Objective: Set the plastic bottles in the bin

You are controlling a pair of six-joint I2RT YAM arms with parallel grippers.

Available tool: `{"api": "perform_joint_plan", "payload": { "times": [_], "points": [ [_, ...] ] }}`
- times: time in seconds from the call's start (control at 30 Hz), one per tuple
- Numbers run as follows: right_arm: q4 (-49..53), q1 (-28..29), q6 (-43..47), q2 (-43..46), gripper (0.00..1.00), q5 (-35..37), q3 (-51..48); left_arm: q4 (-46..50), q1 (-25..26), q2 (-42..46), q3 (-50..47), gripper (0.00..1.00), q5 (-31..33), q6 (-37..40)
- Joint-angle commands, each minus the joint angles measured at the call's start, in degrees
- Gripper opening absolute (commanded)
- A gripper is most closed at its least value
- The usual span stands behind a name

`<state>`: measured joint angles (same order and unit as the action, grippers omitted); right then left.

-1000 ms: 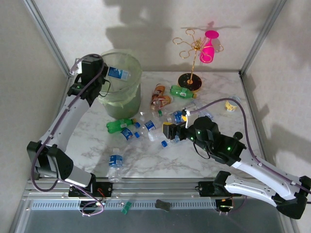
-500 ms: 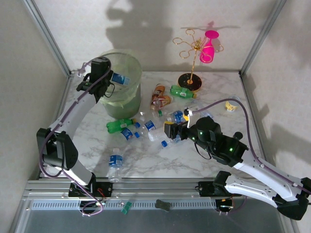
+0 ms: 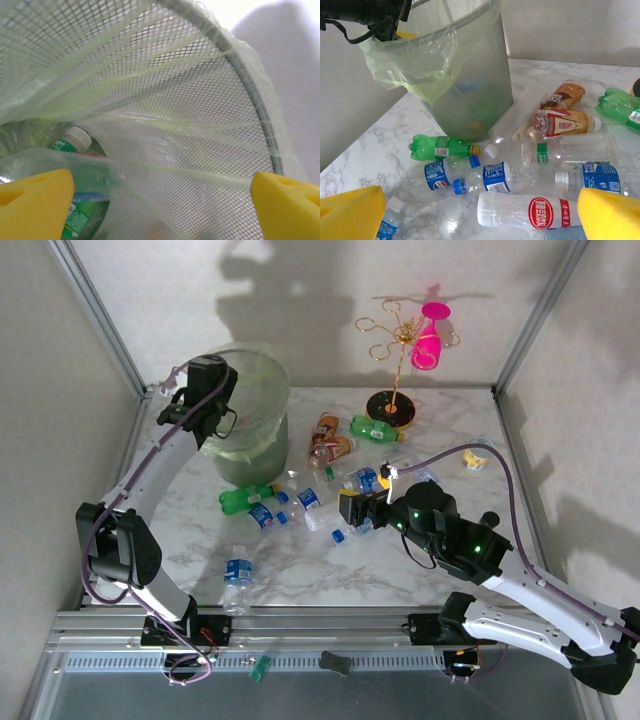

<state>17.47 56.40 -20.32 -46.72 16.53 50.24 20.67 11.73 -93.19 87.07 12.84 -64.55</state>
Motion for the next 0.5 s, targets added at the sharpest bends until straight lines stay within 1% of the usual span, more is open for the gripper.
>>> {"api": "perform_joint_plan", "payload": {
  "times": [0.0,0.1,0.17,0.27,0.47],
  "points": [
    [0.3,0.3,-0.7,1.0,0.99,1.0,-0.1,1.5,-0.5,4.0,2.6,0.90,-0.2,-0.4],
    [0.6,0.3,-1.2,1.1,0.98,1.3,0.0,-0.1,-0.4,5.7,2.4,0.90,-2.8,1.6],
    [1.4,0.3,-1.9,0.8,0.98,1.9,0.2,-1.6,-0.4,7.3,2.2,0.89,-5.6,3.8],
    [3.6,0.3,-3.4,-0.7,0.98,3.5,0.9,-3.7,0.4,10.2,0.7,0.85,-9.1,7.3],
    [6.6,0.3,-7.4,-2.1,0.98,7.2,-0.2,0.0,1.2,18.5,-3.8,0.81,-12.8,13.8]
  ]
}}
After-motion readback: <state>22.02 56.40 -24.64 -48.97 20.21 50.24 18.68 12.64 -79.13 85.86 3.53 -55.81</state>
